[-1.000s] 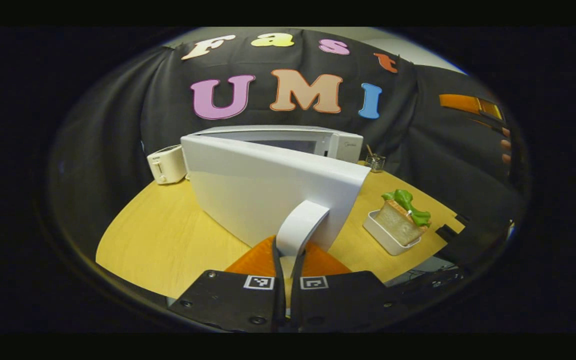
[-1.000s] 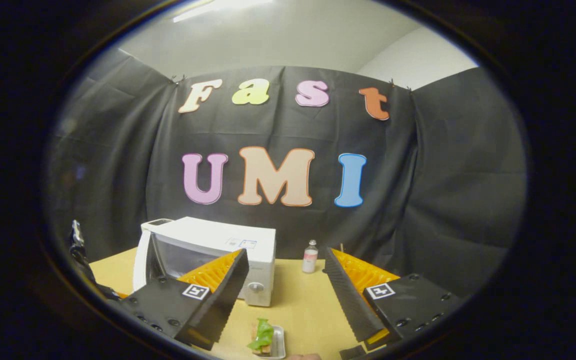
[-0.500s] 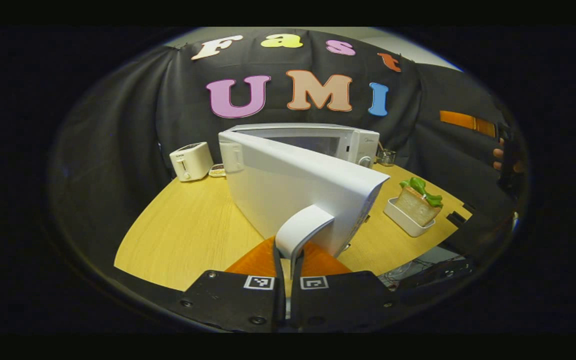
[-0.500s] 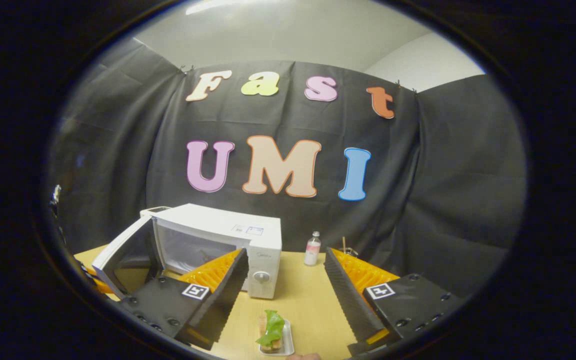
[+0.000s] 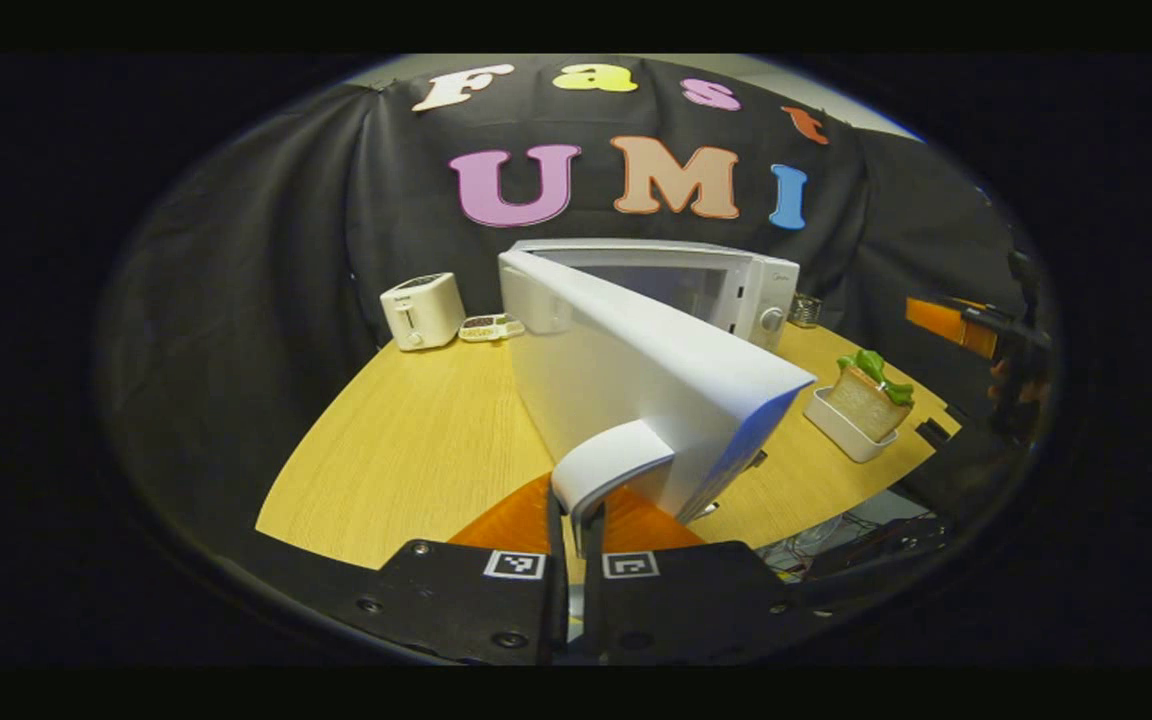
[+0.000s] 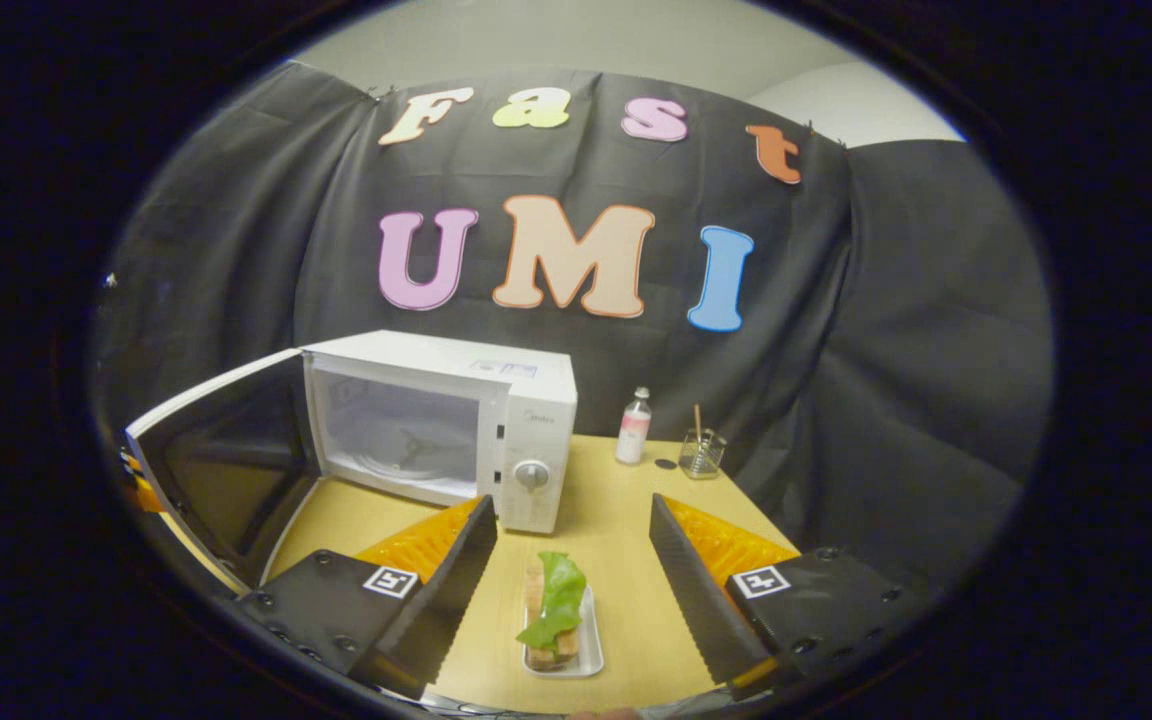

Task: Open the microwave oven with the left hand, put the food in, and close the microwave oven.

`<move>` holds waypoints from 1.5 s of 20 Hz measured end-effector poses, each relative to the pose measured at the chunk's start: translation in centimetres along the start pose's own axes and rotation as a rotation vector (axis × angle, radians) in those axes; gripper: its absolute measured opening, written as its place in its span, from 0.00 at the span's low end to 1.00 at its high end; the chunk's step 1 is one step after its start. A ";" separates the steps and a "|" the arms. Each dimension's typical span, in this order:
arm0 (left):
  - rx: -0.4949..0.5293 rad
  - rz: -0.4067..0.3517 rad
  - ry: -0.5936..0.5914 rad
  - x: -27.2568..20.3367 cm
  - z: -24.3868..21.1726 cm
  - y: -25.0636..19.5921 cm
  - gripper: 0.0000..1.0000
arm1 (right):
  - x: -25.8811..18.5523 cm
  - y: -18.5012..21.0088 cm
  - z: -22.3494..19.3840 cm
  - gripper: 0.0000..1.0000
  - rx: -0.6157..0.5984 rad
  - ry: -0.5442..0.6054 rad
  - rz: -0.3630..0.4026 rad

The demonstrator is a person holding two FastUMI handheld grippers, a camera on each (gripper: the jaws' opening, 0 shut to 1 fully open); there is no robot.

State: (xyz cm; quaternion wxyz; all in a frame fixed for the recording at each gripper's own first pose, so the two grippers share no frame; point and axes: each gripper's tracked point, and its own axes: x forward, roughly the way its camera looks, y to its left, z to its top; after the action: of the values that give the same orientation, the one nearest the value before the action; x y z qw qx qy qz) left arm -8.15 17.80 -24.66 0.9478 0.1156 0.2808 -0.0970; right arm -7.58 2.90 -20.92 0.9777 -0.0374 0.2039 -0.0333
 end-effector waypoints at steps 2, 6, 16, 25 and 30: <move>0.014 -0.019 0.012 0.0 -0.1 0.4 0.10 | 0.3 0.1 -1.5 0.98 -0.007 0.035 0.004; -0.012 -0.033 0.022 -0.1 -0.4 1.4 0.21 | 0.9 0.0 -4.6 0.98 -0.016 0.106 0.009; -0.020 0.005 0.054 -0.3 -0.6 2.6 0.89 | 0.9 -0.4 -9.3 0.98 -0.031 0.230 0.003; 0.126 -0.053 0.021 -3.6 0.4 2.0 0.86 | 1.1 -0.1 -13.9 0.98 -0.045 0.348 0.015; 0.155 -0.002 -0.022 -5.1 2.1 3.3 0.86 | 1.6 0.1 -14.8 0.84 -0.020 0.387 0.027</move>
State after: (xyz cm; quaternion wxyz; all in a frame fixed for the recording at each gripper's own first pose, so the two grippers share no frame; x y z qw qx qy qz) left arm -10.52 20.96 -19.60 0.9389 0.1875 0.2621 -0.1207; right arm -12.02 1.97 -35.09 0.9201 -0.0374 0.3890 -0.0245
